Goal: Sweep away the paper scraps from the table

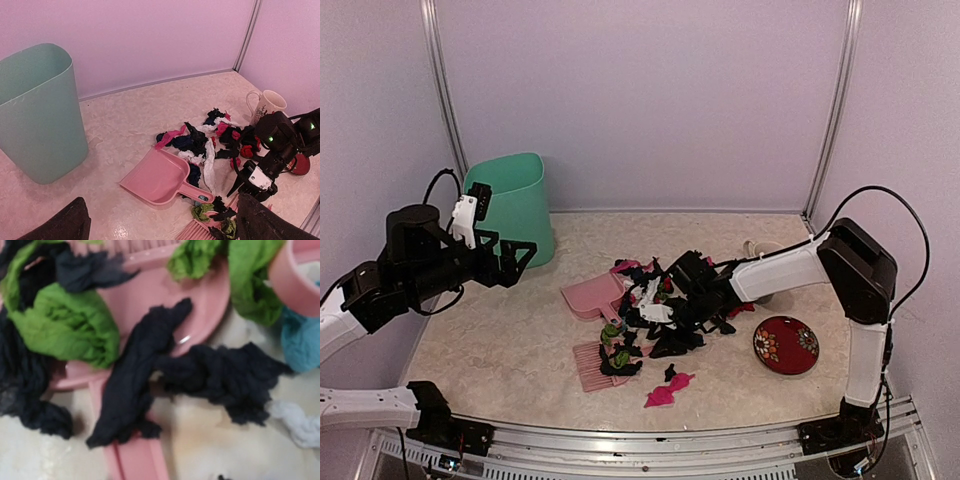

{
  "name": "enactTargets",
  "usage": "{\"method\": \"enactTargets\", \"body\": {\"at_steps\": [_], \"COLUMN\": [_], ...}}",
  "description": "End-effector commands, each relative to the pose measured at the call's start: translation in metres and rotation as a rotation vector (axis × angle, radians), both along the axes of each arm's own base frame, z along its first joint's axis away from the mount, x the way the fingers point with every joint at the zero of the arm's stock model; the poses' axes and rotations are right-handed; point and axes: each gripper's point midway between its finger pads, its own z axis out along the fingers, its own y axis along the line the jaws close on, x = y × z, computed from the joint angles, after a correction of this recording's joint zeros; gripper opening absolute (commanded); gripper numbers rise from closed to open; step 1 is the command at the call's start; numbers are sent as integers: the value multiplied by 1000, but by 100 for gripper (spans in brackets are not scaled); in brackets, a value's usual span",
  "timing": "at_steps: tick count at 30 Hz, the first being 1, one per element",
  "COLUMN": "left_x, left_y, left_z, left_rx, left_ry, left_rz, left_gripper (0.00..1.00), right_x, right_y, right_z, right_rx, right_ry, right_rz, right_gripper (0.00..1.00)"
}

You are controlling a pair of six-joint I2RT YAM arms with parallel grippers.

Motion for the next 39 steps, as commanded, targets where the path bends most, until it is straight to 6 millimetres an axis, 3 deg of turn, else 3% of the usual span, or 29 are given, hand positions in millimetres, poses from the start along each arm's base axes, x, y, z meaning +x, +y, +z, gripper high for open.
{"method": "enactTargets", "body": {"at_steps": [1, 14, 24, 26, 33, 39], "left_x": [0, 1, 6, 6, 8, 10], "left_y": [5, 7, 12, 13, 15, 18], "left_z": [6, 4, 3, 3, 3, 1], "left_rx": [-20, -17, -20, -21, -26, -17], "left_ry": [-27, -28, -25, -25, -25, -27], "left_rz": [21, 23, 34, 37, 44, 61], "left_gripper": [99, 99, 99, 99, 99, 99], "right_x": [-25, -51, -58, -58, -52, -50], "right_y": [-13, -17, -17, -14, 4, 10], "right_z": [-30, -42, -38, -34, -8, 30], "right_rx": [-100, -131, -128, -110, -41, 47], "right_ry": [55, 30, -14, -9, 60, 159], "right_rz": [-6, -76, -142, -162, -252, -326], "right_gripper": [44, 32, 6, 0, 0, 0]}}
